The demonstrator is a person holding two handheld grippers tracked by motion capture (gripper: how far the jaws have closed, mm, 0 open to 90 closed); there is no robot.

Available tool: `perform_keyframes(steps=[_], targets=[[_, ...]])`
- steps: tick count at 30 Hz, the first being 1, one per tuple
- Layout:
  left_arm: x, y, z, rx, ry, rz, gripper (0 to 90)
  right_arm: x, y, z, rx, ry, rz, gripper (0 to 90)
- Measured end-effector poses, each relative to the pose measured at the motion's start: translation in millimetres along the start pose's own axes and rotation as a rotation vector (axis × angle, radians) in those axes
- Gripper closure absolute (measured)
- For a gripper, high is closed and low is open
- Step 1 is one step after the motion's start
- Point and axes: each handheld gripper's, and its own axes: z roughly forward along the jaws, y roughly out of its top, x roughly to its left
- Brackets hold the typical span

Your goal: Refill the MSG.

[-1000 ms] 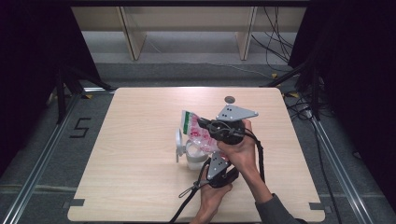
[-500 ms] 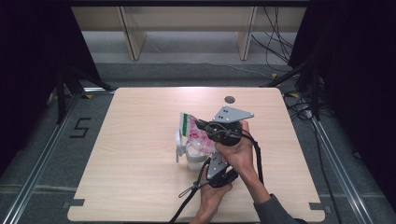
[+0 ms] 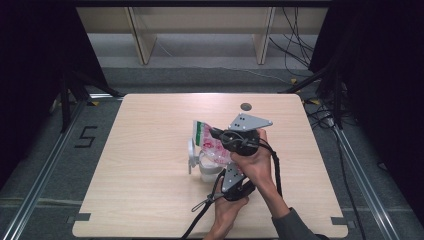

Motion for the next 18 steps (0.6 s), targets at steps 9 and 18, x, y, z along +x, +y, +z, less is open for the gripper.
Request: perform_keyframes(steps=[9, 18], targets=[[0.1, 0.2, 0.1, -0.010, -0.001, 0.002, 79.1, 1.4, 0.5, 1.9, -0.005, 0.003, -0.028, 90.0], [0.0, 0.1, -0.1, -0.006, 0.003, 0.002, 79.1, 1.9, -0.6, 2.7, -0.009, 0.017, 0.008, 90.0]])
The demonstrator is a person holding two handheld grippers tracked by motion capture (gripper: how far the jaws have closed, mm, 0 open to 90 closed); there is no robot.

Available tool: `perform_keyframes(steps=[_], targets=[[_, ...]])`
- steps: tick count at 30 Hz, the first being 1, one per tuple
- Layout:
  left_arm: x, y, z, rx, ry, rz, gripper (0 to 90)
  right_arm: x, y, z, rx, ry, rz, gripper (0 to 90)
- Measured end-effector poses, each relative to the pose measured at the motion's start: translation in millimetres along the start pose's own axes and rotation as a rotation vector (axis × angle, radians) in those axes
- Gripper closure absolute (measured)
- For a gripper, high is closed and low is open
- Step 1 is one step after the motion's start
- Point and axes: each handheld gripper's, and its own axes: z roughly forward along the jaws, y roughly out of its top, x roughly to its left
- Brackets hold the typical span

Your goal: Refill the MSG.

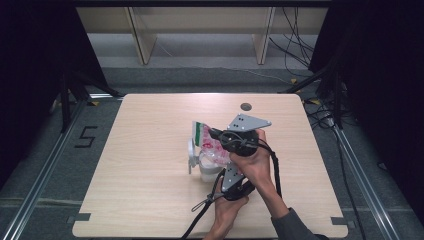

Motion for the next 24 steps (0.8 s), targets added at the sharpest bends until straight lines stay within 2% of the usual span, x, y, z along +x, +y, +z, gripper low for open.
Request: perform_keyframes(steps=[1, 7, 11, 12, 13, 22, 24], targets=[[0.0, 0.0, 0.3, -0.006, -0.003, 0.000, 79.1, -0.1, 0.5, -1.7, 0.013, -0.016, -0.010, 90.0], [-0.2, 0.0, 0.1, -0.002, -0.002, -0.003, 79.1, 0.3, 0.8, -1.8, 0.007, -0.009, -0.009, 90.0], [-0.2, 0.0, 0.0, -0.004, -0.003, -0.003, 79.1, 1.3, 0.2, -0.1, 0.003, -0.022, -0.012, 90.0], [0.0, 0.0, 0.0, -0.003, -0.001, -0.003, 79.1, 1.4, 0.3, 0.4, 0.007, -0.006, -0.018, 90.0], [-0.3, 0.2, -0.5, 0.002, 0.007, -0.006, 79.1, 0.4, 0.5, 0.6, 0.011, -0.010, -0.035, 90.0], [0.0, 0.0, 0.2, -0.006, -0.005, -0.002, 79.1, 0.3, 0.3, 0.5, 0.012, -0.008, -0.033, 90.0], [-0.2, 0.1, -0.5, 0.003, 0.008, -0.004, 79.1, 0.2, 0.0, 1.7, 0.002, -0.005, -0.030, 90.0]])
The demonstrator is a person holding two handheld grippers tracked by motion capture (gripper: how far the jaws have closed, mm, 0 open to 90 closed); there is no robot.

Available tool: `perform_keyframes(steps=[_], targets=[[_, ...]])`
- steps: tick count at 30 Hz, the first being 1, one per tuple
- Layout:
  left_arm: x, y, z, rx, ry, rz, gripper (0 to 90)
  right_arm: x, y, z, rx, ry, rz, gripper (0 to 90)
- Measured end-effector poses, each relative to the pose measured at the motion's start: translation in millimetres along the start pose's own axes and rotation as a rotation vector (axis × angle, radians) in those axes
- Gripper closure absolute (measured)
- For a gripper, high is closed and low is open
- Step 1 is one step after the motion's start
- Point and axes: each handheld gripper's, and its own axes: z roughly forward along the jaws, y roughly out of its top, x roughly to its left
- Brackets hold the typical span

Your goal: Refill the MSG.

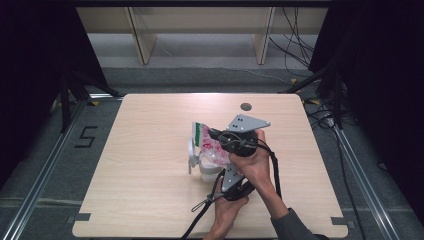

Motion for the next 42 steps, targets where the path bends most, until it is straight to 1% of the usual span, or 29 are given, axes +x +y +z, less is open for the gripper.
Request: perform_keyframes(steps=[1, 2, 3, 6, 7, 8, 9, 10, 12, 13, 15, 18, 19, 20, 21, 23, 24, 25, 28, 29, 31, 33, 34, 35, 38, 39, 40, 41, 42], targets=[[-0.3, 0.3, -0.4, 0.006, 0.006, 0.000, 79.1, 0.0, 0.0, -0.8, 0.010, 0.001, 0.000, 90.0], [-0.1, 0.2, -0.1, 0.001, 0.001, 0.000, 79.1, 1.9, -0.3, -1.2, 0.017, -0.005, 0.018, 90.0], [0.2, 0.3, -0.2, 0.000, -0.002, 0.002, 79.1, 1.0, 0.0, 0.1, 0.007, 0.004, -0.003, 90.0], [0.1, 0.4, -0.2, 0.000, 0.001, 0.000, 79.1, 1.1, 0.1, -0.5, 0.012, 0.001, 0.003, 90.0], [0.5, 0.2, 0.3, -0.007, -0.009, 0.004, 79.1, 1.0, 0.3, -1.4, 0.014, -0.003, 0.005, 90.0], [0.5, 0.2, 0.3, -0.007, -0.009, 0.004, 79.1, 0.7, 0.3, -1.3, 0.003, -0.013, -0.003, 90.0], [-0.1, 0.6, -0.7, 0.006, 0.006, 0.001, 79.1, 0.0, 0.4, -0.8, 0.001, -0.010, -0.015, 90.0], [0.6, 0.2, 0.6, -0.006, -0.010, -0.003, 79.2, 0.2, 0.3, -1.0, 0.010, -0.002, -0.005, 90.0], [0.4, 0.3, 0.1, -0.005, -0.008, 0.005, 79.1, 0.3, 0.3, -1.0, 0.009, 0.001, -0.001, 90.0], [0.8, 0.1, 0.5, -0.009, -0.013, 0.005, 79.1, -0.5, 0.5, -1.1, -0.001, -0.007, -0.016, 90.0], [0.4, 0.4, 0.1, 0.001, -0.004, -0.001, 79.1, 0.1, 0.2, -0.7, 0.003, 0.003, 0.002, 90.0], [0.4, 0.4, -0.3, -0.001, -0.003, 0.005, 79.1, 0.3, 0.4, -1.1, 0.007, 0.001, -0.002, 90.0], [0.1, 0.6, -0.6, 0.005, 0.005, 0.002, 79.2, 0.2, 0.3, -0.8, 0.001, 0.003, 0.001, 90.0], [0.5, 0.4, 0.1, 0.002, -0.003, 0.001, 79.1, -0.2, 0.2, -0.3, -0.002, 0.013, 0.005, 90.0], [0.1, 0.6, -0.5, 0.007, 0.004, 0.001, 79.1, -0.5, 0.1, -0.5, 0.001, 0.009, 0.003, 90.0], [0.9, 0.2, 0.3, -0.005, -0.013, 0.006, 79.1, -0.4, 0.4, -0.9, 0.002, 0.013, 0.002, 90.0], [0.1, 0.5, -0.8, 0.006, 0.006, 0.003, 79.1, -0.1, 0.4, -1.2, 0.000, 0.003, 0.004, 90.0], [0.4, 0.3, 0.1, 0.001, -0.003, 0.000, 79.1, -0.2, 0.1, -0.9, -0.005, 0.002, 0.006, 90.0], [0.3, 0.4, -0.4, 0.003, -0.001, 0.007, 79.1, -0.4, 0.1, -0.6, -0.002, 0.011, 0.005, 90.0], [0.2, 0.4, -0.5, 0.002, 0.002, 0.005, 79.1, -1.0, 0.4, -1.0, -0.019, -0.016, -0.019, 90.0], [0.2, 0.4, -0.2, 0.005, -0.001, 0.001, 79.1, -0.5, 0.1, -1.2, -0.001, 0.002, 0.006, 90.0], [0.3, 0.2, -0.2, -0.001, -0.004, 0.006, 79.2, 0.1, -0.1, -0.2, -0.001, 0.008, 0.003, 90.0], [0.1, 0.3, -0.5, 0.001, 0.005, 0.003, 79.2, 0.3, 0.3, -1.2, 0.007, 0.000, -0.001, 90.0], [0.4, 0.3, 0.2, -0.002, -0.002, -0.002, 79.2, 0.3, 0.3, -1.1, 0.005, 0.000, 0.000, 90.0], [-0.1, 0.5, -0.5, 0.004, 0.005, 0.001, 79.1, 0.2, -0.1, -0.2, -0.005, 0.005, 0.007, 90.0], [0.7, 0.0, 0.7, -0.011, -0.014, 0.005, 79.1, 0.2, 0.4, -1.3, 0.001, -0.001, 0.000, 90.0], [0.0, 0.4, -0.3, 0.002, 0.004, -0.001, 79.2, -0.1, 0.3, -1.0, 0.000, -0.003, -0.006, 90.0], [0.2, 0.3, 0.2, -0.002, -0.003, -0.003, 79.2, 0.2, 0.1, -1.0, 0.009, -0.002, -0.001, 90.0], [0.3, 0.5, 0.1, -0.002, -0.002, -0.001, 79.2, 1.7, -0.2, -1.0, 0.014, -0.006, 0.020, 90.0]])
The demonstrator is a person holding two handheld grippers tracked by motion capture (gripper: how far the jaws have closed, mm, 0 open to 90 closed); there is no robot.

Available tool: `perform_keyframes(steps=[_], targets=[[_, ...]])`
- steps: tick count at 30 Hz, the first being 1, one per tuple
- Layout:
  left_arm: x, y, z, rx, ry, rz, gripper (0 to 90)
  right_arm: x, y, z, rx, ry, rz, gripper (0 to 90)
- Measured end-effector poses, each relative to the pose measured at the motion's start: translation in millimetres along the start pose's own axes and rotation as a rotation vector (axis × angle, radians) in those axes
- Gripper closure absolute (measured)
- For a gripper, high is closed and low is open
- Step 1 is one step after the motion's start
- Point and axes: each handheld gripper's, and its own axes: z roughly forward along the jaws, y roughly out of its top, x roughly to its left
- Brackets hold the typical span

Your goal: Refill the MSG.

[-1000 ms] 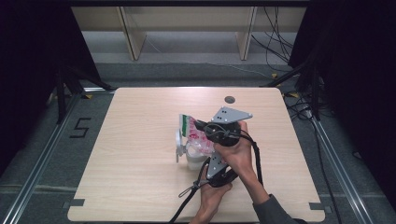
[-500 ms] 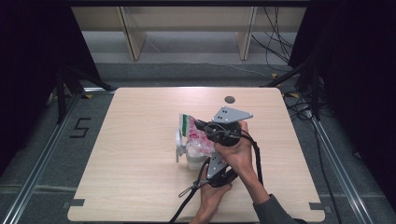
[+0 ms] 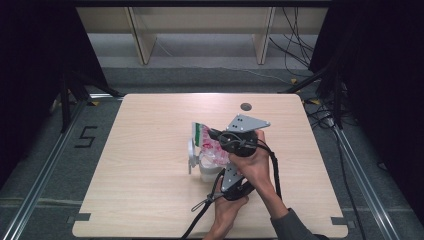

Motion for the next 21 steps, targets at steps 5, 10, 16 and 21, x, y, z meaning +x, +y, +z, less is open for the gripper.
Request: perform_keyframes(steps=[5, 10, 16, 21], targets=[[0.9, -0.2, 0.7, -0.008, -0.012, -0.003, 79.1, -1.3, 0.1, 2.1, -0.026, 0.011, -0.031, 90.0], [0.6, -0.2, 0.7, -0.009, -0.011, -0.005, 79.1, -0.7, 0.0, 1.5, -0.022, -0.003, -0.021, 90.0], [0.6, 0.1, 0.5, -0.013, -0.012, -0.004, 79.1, -0.3, 0.6, 1.8, -0.017, -0.002, -0.038, 90.0], [-0.3, 0.6, -0.7, -0.002, 0.000, -0.002, 79.1, 1.4, 0.5, 1.9, -0.005, 0.003, -0.027, 90.0]])
